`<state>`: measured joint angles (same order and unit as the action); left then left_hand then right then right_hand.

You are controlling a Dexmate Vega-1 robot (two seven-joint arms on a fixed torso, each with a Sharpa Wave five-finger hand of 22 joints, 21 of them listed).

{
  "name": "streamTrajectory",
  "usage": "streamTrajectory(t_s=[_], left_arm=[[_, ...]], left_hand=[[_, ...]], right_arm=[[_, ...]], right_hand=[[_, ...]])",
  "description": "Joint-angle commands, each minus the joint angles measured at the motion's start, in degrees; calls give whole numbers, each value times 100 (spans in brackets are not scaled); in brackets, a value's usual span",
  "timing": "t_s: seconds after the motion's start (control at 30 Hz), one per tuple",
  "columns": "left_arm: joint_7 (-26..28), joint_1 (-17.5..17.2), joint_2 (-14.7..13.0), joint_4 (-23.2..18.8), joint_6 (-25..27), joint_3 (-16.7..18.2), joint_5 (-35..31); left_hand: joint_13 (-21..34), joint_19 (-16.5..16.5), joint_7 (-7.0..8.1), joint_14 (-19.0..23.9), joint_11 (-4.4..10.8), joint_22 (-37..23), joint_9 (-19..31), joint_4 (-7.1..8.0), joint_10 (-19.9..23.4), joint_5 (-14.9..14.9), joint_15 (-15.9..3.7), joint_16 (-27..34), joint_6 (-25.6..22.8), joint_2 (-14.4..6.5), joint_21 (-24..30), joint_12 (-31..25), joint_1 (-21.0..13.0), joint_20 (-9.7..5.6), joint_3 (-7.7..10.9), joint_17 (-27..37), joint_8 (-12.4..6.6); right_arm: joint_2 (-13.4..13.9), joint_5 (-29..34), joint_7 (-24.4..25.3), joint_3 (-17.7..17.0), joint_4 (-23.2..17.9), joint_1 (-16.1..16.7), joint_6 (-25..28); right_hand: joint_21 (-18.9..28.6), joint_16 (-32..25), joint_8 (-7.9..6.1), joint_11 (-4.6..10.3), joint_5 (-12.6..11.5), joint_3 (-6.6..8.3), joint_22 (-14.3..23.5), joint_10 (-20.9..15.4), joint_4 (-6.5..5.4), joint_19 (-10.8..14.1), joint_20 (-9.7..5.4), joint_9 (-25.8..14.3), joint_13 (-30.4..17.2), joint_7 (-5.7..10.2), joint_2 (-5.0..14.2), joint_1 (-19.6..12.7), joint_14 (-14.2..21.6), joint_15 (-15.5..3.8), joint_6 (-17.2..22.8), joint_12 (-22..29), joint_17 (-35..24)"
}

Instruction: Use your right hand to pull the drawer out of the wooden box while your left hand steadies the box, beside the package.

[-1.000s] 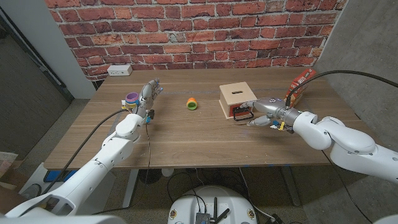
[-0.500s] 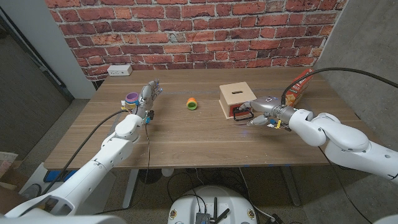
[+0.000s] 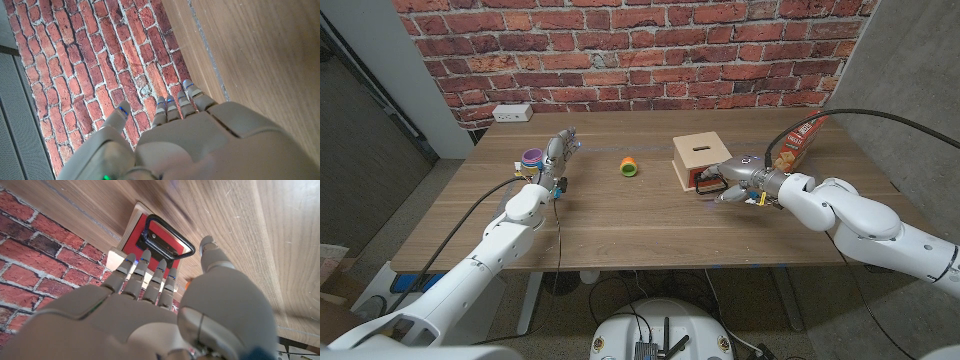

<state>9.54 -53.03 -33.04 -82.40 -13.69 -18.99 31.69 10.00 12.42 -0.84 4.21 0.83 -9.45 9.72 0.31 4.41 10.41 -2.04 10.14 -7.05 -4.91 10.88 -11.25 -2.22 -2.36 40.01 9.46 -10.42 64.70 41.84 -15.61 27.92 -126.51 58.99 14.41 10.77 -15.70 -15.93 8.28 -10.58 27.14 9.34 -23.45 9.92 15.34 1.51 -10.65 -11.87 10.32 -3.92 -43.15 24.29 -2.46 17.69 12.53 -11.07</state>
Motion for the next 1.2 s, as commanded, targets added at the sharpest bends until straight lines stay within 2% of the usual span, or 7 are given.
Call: streamTrajectory(t_s=[0.03, 0.17, 0.23, 0.4, 0.8, 1.0, 1.2], left_arm=[[2, 18, 33, 57, -39, -4, 0], [30, 17, 33, 53, 1, -12, -6], [12, 17, 40, 68, -15, -11, 7], [39, 14, 33, 53, 27, -14, 3], [-13, 66, 37, 85, 45, -36, 13], [47, 36, 26, 35, 84, -28, 4], [45, 20, 19, 23, 82, -28, 5]], left_hand=[[16, 39, -15, 45, -11, -22, 27, -3, 60, 11, -25, 16, -55, -347, 29, -21, 21, -350, 50, 14, -44], [16, 48, -9, 50, -22, -22, 28, -5, 69, 11, -27, 15, -63, -346, 30, -21, 20, -352, 54, 14, -42], [16, 50, -8, 52, -25, -22, 28, -5, 73, 11, -28, 14, -64, -346, 30, -22, 20, -351, 55, 14, -41], [17, 52, -26, 60, -24, -22, 28, -7, 89, 11, -18, 11, -95, -345, 27, -22, 20, -351, 61, 14, -46], [18, 60, -29, 75, -20, -22, 29, -10, 90, 10, -20, 8, -109, -344, 24, -12, 20, -342, 70, 15, -38], [18, 67, -26, 79, -19, -22, 29, -13, 95, 10, -21, 5, -117, -344, 24, -10, 19, -331, 76, 14, -35], [18, 70, -27, 77, -15, -23, 30, -15, 95, 9, -31, 1, -116, -344, 22, -6, 18, -331, 81, 14, -29]], right_arm=[[-168, 165, -238, 167, 183, -208, -122], [-206, 155, -291, 183, 222, -228, -112], [-216, 142, -319, 184, 224, -226, -92], [-237, 221, -335, 219, 236, -215, -35], [-291, 313, -243, 282, 290, -151, 4], [-312, 325, -222, 298, 305, -125, 32], [-348, 383, -248, 346, 343, -143, 65]], right_hand=[[-28, -47, -9, 38, 14, -32, 13, -89, -17, -13, -22, -8, -14, 9, -22, -47, 80, -959, 86, 11, -30], [-29, -49, -31, 40, 19, -54, 12, -125, -28, -18, 5, -2, -10, 33, -25, -57, 101, -967, 204, 3, -32], [-8, -48, -19, 46, 20, -69, 12, -128, -35, 37, 89, 3, -7, 35, -22, -66, 111, -967, 226, -12, -32], [10, -54, -10, 49, 20, -82, 12, -153, -41, 95, 123, 3, -6, 71, -16, -74, 133, -961, 245, -16, -35], [45, -64, 15, 123, 10, -92, 15, -208, -36, 261, 50, 1, -2, 98, 31, -153, 185, -979, 297, -35, -41], [46, -67, 22, 67, 0, -79, 15, -208, -17, 316, -17, 0, -1, 51, 69, -242, 213, -998, 338, -54, -43], [38, -67, 34, 44, -3, -78, 14, -185, -11, 322, -19, 0, 0, 48, 79, -278, 222, -993, 338, -72, -43]])
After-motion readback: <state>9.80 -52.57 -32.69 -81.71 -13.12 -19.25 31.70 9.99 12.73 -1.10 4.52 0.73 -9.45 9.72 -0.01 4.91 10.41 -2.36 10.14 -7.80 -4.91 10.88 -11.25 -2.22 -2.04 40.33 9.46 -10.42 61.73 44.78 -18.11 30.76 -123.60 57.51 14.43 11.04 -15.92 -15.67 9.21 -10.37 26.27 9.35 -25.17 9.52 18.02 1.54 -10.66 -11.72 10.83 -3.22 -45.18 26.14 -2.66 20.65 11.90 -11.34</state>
